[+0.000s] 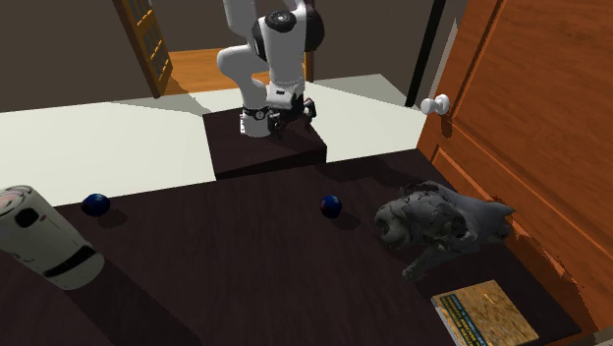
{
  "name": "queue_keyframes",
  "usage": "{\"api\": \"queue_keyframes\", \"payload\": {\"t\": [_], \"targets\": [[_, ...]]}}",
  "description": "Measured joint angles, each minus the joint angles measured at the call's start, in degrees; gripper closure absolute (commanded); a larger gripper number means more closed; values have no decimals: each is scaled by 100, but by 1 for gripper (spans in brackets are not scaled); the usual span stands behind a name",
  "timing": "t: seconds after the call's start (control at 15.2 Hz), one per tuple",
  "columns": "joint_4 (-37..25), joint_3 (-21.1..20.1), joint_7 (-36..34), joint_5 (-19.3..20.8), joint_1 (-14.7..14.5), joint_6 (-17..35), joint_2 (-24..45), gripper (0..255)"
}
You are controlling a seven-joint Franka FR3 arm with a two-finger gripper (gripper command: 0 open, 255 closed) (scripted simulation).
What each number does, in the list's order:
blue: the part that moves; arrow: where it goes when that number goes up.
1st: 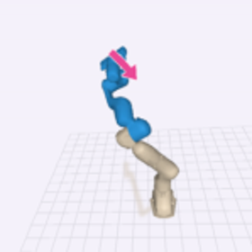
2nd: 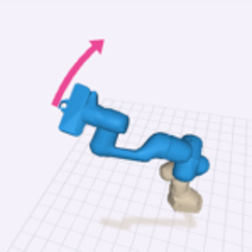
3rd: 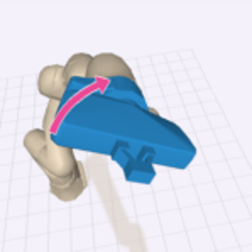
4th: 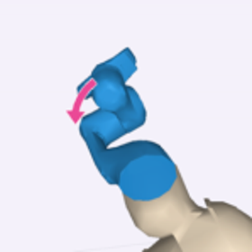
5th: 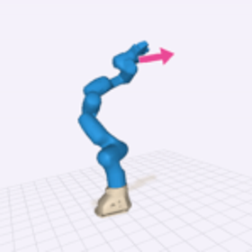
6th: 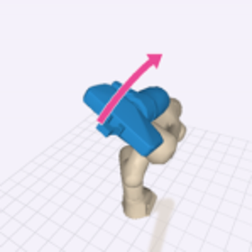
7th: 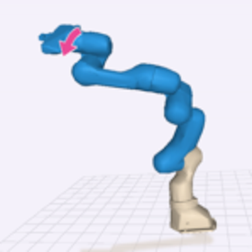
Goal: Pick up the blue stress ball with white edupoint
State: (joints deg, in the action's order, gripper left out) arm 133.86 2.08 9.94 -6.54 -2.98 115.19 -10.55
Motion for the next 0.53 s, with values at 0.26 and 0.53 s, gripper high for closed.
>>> {"api": "queue_keyframes", "payload": {"t": [0.26,0.53], "targets": [[-413,41,333,-336,-35,380,918,0],[-934,-10,624,-703,-62,662,1849,0]]}}
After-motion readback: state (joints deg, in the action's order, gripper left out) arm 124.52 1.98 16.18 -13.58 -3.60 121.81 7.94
